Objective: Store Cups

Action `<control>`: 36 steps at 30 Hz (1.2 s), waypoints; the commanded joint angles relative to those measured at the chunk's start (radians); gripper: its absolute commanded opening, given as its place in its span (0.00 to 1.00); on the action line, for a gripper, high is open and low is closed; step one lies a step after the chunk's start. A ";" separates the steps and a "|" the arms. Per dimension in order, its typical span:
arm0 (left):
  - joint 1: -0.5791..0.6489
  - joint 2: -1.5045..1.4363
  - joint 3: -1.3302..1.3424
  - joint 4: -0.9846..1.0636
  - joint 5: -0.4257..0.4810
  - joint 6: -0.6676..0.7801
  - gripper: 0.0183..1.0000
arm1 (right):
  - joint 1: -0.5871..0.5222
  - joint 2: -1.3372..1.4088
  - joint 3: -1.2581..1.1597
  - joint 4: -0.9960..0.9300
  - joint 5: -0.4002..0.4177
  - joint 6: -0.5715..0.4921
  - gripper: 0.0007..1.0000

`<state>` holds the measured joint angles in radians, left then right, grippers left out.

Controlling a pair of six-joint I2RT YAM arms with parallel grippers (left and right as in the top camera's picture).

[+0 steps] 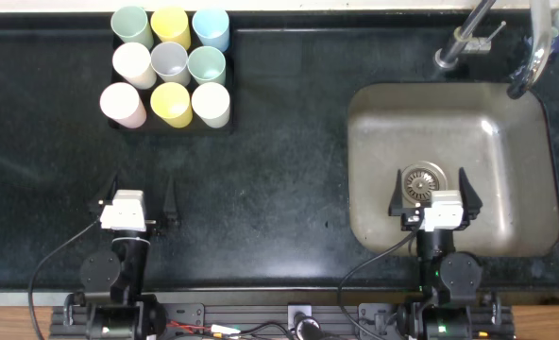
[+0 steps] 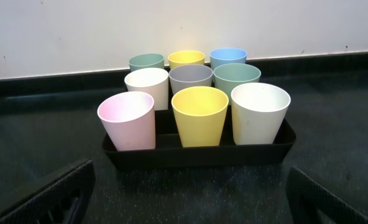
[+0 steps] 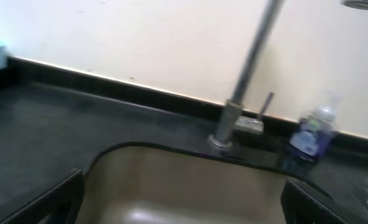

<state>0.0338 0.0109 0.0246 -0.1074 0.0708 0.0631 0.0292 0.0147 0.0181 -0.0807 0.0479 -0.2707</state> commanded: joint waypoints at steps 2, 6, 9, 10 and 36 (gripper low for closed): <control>0.004 -0.008 0.000 -0.006 -0.002 0.019 1.00 | 0.016 -0.011 -0.013 0.003 -0.007 -0.006 1.00; 0.004 -0.008 0.000 -0.006 -0.002 0.019 1.00 | 0.016 -0.011 -0.013 0.004 -0.007 -0.006 1.00; 0.004 -0.008 0.000 -0.006 -0.002 0.019 1.00 | 0.016 -0.011 -0.013 0.004 -0.007 -0.006 1.00; 0.004 -0.008 0.000 -0.006 -0.002 0.019 1.00 | 0.016 -0.011 -0.013 0.004 -0.007 -0.006 1.00; -0.006 -0.008 -0.017 0.033 -0.005 0.019 1.00 | 0.036 -0.012 -0.013 0.005 -0.007 -0.006 1.00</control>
<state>0.0334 0.0109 0.0181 -0.0818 0.0708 0.0631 0.0471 0.0147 0.0181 -0.0814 0.0490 -0.2710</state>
